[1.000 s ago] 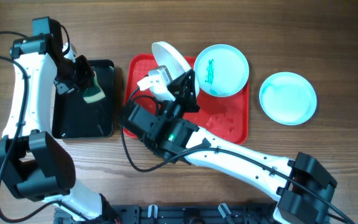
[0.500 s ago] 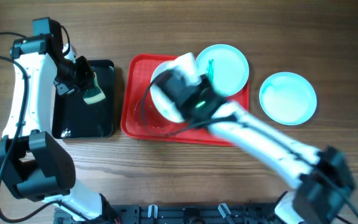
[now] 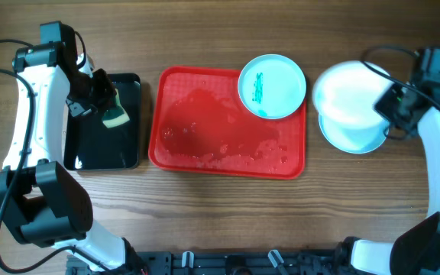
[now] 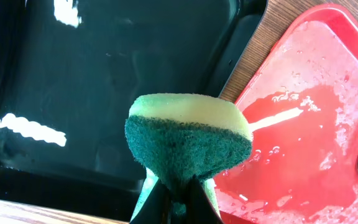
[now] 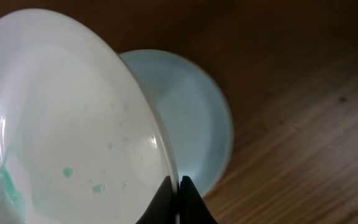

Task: Clean dirty plates on tray and stack at the side
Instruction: 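Lift the plate off the tray and stack it on the first plate, then grasp the last plate rim with the right gripper and drag it to center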

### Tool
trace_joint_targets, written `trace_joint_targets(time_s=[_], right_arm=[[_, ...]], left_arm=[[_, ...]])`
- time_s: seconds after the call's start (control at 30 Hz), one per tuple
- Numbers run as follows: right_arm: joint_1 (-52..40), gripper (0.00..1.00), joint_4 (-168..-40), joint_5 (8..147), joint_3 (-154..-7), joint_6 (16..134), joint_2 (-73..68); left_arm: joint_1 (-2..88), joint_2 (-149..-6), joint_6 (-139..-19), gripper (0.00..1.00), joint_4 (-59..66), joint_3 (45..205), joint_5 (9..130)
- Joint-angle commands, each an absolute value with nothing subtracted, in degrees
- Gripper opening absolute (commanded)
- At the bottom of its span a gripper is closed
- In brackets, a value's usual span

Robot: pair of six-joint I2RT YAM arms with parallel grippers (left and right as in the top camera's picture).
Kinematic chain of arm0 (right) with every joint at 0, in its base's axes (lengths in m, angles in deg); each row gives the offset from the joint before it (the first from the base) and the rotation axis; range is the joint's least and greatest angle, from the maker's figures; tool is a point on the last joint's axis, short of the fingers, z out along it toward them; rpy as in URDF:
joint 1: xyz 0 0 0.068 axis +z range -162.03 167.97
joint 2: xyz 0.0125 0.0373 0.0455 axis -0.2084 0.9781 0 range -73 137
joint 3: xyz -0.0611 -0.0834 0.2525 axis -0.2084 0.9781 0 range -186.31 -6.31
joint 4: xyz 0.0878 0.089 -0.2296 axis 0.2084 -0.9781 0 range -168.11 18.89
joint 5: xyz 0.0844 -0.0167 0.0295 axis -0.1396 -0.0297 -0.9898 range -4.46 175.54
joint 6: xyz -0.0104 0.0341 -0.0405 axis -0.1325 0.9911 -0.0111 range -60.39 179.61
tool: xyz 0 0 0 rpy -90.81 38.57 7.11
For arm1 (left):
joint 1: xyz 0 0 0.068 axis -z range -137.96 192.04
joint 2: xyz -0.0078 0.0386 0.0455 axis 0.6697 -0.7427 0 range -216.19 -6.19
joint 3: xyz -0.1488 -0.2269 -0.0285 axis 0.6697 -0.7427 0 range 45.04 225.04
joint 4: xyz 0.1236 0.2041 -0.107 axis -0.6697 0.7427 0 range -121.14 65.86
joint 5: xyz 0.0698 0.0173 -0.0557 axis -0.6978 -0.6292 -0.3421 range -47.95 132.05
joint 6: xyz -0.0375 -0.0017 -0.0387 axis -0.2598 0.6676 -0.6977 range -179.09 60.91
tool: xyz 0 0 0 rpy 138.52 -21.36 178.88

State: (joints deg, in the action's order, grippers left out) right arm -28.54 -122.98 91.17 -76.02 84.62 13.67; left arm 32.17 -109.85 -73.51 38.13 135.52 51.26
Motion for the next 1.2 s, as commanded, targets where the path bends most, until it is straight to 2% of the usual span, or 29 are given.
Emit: trace_joint_targets(time_s=[0.0, 0.2, 0.27, 0.3, 0.4, 0.5, 0.63, 0.7, 0.8, 0.87, 1.17], right_arm=[[-32.0, 0.04, -119.0, 95.3, -69.7, 86.8, 13.0], [-32.6, 0.05, -108.2, 93.3, -60.7, 86.7, 13.7], [-32.6, 0.36, -107.3, 91.9, -60.2, 86.7, 13.8], [-32.5, 0.47, -106.4, 90.5, -60.2, 86.5, 13.9], [-32.5, 0.59, -102.0, 77.2, -60.3, 79.0, 13.9], [-31.7, 0.59, -102.0, 68.7, -61.6, 76.8, 13.8], [-22.9, 0.55, -102.8, 66.2, -64.9, 76.5, 13.8], [-16.4, 0.53, -101.8, 68.2, -64.9, 83.8, 13.9], [-9.2, 0.38, -100.3, 73.6, -64.9, 93.9, 15.7], [-5.7, 0.35, -100.3, 78.7, -64.9, 97.8, 18.0], [-2.1, 0.28, -90.3, 78.5, -64.9, 94.5, 31.4]], left_arm=[[32.2, -110.2, -73.0, 0.04, 38.1, 135.2, 51.0], [32.2, -110.2, -73.0, 0.04, 38.1, 135.2, 51.0], [32.2, -110.2, -73.0, 0.04, 38.1, 135.2, 51.0], [32.2, -110.2, -73.0, 0.04, 38.1, 135.2, 51.0], [32.2, -110.2, -73.0, 0.04, 38.1, 135.2, 50.9], [32.2, -110.2, -73.0, 0.04, 38.1, 135.2, 51.0], [32.2, -110.2, -73.0, 0.04, 38.1, 135.2, 50.9], [32.2, -110.2, -73.0, 0.04, 38.1, 135.2, 50.9], [32.2, -110.2, -73.0, 0.04, 38.1, 135.2, 50.9], [32.2, -110.2, -73.0, 0.04, 38.1, 135.2, 50.9], [32.2, -110.2, -73.0, 0.04, 37.2, 135.2, 50.9]])
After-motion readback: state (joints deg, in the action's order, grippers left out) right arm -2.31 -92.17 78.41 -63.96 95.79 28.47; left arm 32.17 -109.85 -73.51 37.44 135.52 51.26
